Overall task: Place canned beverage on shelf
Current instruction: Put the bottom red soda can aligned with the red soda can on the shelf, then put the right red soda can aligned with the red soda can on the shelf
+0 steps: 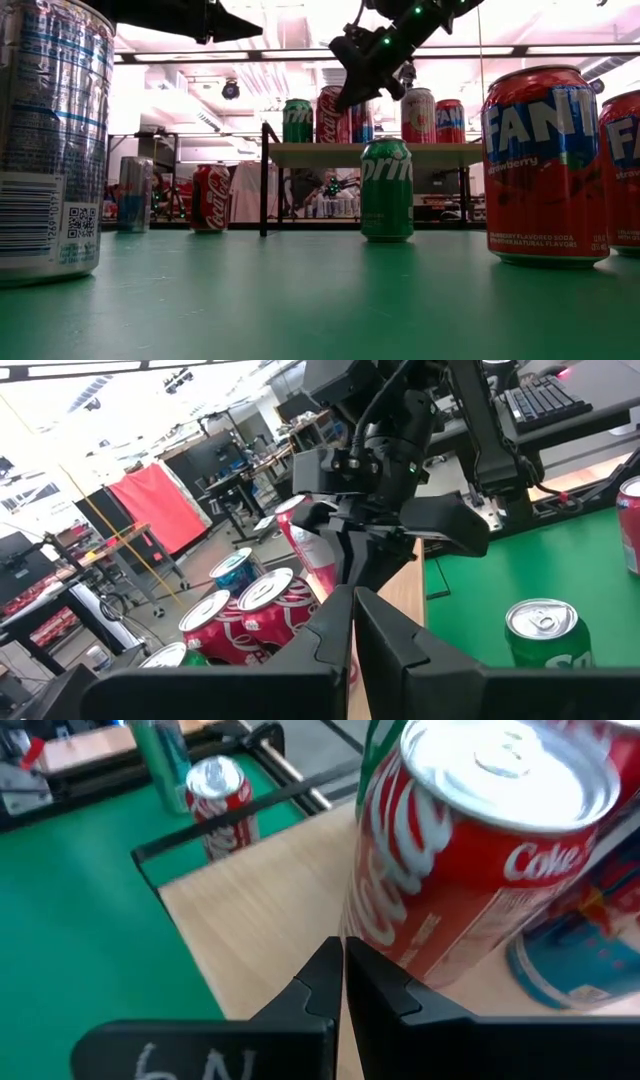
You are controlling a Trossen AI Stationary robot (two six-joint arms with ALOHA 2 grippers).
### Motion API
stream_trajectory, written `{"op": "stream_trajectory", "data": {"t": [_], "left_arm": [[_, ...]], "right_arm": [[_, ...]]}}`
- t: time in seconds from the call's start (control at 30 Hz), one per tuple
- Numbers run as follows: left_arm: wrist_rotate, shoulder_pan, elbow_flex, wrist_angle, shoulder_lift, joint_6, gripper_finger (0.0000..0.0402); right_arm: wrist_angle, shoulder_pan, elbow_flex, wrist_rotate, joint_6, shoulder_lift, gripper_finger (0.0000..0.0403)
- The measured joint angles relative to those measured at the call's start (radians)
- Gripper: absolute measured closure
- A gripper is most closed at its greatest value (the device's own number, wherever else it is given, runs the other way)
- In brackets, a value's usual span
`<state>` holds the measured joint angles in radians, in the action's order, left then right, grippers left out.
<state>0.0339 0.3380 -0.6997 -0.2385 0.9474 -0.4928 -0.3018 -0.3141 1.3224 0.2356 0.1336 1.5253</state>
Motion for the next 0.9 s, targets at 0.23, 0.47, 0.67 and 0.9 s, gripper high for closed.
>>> {"op": "stream_trajectory", "data": {"t": [0.23,0.47,0.67,0.9], "left_arm": [[0.000,0.002,0.001,0.000,0.000,-0.004,0.0402],[0.000,0.003,0.001,0.000,0.000,-0.004,0.0402],[0.000,0.003,0.001,0.000,0.000,-0.004,0.0402],[0.000,0.004,0.001,0.000,0.000,-0.004,0.0402]], "right_arm": [[0.001,-0.015,0.000,0.001,-0.005,0.009,0.0394],[0.004,-0.020,0.000,0.001,-0.022,0.016,0.0394],[0.004,-0.016,0.000,0.002,-0.022,0.007,0.0394],[-0.061,0.014,0.038,0.001,-0.030,-0.025,0.0394]]}}
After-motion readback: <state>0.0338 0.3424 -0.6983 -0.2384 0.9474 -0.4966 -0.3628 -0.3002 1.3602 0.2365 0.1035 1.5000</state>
